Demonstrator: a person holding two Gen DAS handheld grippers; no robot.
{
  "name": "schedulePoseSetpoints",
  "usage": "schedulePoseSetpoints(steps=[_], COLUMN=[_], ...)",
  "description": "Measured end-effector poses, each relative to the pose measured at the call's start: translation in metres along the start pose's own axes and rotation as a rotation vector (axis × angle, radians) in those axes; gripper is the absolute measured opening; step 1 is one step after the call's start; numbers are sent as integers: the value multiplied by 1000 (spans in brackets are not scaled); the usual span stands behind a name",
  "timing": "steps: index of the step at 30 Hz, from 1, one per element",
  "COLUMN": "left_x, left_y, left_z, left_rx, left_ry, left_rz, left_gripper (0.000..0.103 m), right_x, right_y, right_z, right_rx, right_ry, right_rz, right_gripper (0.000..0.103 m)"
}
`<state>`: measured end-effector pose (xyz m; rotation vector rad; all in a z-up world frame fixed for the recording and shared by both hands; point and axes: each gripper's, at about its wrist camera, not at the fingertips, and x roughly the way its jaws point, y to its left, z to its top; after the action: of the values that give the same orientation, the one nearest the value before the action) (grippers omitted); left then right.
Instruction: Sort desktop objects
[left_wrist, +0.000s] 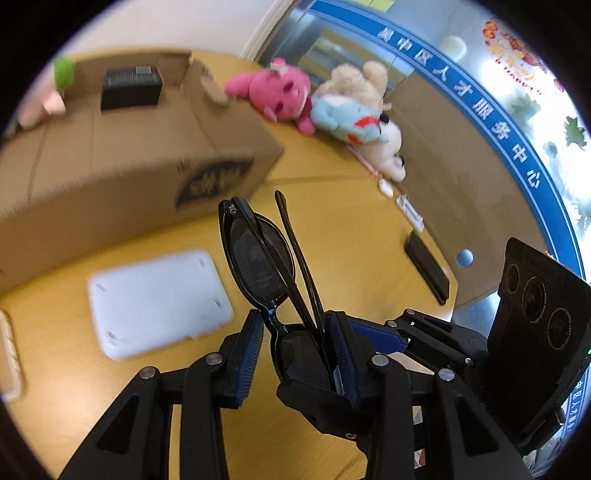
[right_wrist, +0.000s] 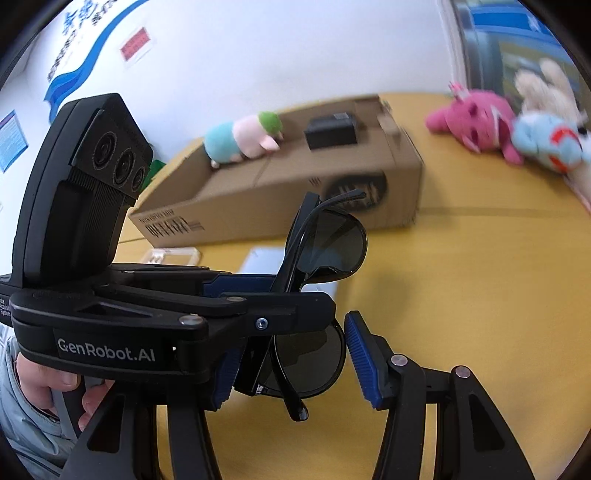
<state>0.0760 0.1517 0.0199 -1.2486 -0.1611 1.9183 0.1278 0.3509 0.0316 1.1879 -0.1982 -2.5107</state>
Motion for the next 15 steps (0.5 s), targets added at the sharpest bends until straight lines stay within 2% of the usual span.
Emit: schedulePoseSetpoints(steps=[1,3,4,6,9,15], left_x=[-7,-22,-23,-36,-50,-67], left_y=[1,5,6,12,31,65], left_z=[4,13,20,30,40,43], left_rx=[3,5,7,8,-3,-62], left_ry=[-12,-46,-57,-85,-113,-139], left_rz=[-8,-16,-18,0,53,55], left_gripper=[33,26,19,7,7,7], right_x=[-1,1,5,16,36,62], right_y=[7,21,27,37,48,67], right_z=[8,24,31,44,58,74], right_rx=[-23,-65,-92,-123,-139,-135], right_ry=[-13,-21,-17,-24,-21,-1], right_rz=[26,1,-8,8,43,116], right_gripper=[47,45,40,35,34,24])
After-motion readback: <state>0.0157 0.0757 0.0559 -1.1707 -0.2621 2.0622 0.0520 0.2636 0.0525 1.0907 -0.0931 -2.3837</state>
